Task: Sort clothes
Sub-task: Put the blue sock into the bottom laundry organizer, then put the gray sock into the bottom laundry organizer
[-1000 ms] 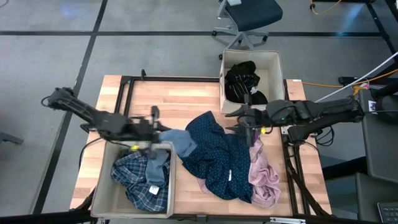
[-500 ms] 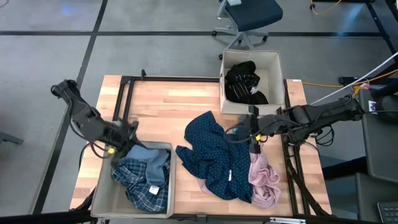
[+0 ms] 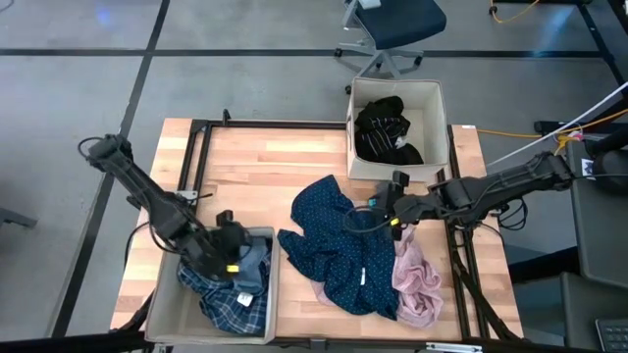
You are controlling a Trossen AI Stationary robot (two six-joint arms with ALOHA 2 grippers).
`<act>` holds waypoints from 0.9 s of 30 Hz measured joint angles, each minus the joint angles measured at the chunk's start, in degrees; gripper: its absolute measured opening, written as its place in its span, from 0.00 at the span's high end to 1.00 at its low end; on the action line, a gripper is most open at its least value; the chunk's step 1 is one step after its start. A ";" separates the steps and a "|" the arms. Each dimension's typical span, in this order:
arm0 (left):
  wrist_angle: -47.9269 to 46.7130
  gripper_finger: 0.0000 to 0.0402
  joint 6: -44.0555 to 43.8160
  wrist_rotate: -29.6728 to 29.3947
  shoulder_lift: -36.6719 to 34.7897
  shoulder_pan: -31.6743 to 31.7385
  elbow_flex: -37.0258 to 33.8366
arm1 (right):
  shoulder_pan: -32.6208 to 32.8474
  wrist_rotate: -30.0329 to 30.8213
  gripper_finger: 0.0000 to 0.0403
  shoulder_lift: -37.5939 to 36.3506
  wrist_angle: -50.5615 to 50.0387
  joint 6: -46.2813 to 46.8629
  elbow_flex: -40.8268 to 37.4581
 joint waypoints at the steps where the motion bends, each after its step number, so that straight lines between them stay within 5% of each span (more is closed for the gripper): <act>1: -0.41 0.98 0.05 -0.63 1.51 0.50 -0.05 | 0.00 0.16 0.48 0.00 0.52 0.02 -0.67; 9: -0.09 0.79 -2.04 1.93 2.11 3.21 0.64 | 0.00 0.28 0.48 0.02 2.46 0.31 -1.85; 18: -7.96 0.61 -1.49 13.27 -8.08 3.21 5.68 | 0.00 0.30 0.48 0.02 3.10 0.34 -1.85; 23: -8.80 0.62 -0.42 11.24 -16.00 3.21 8.28 | 0.00 0.32 0.48 0.02 3.11 0.50 -1.85; 27: -1.77 0.62 8.83 1.43 -20.03 3.17 8.34 | 0.00 0.26 0.48 0.02 3.09 1.58 -1.85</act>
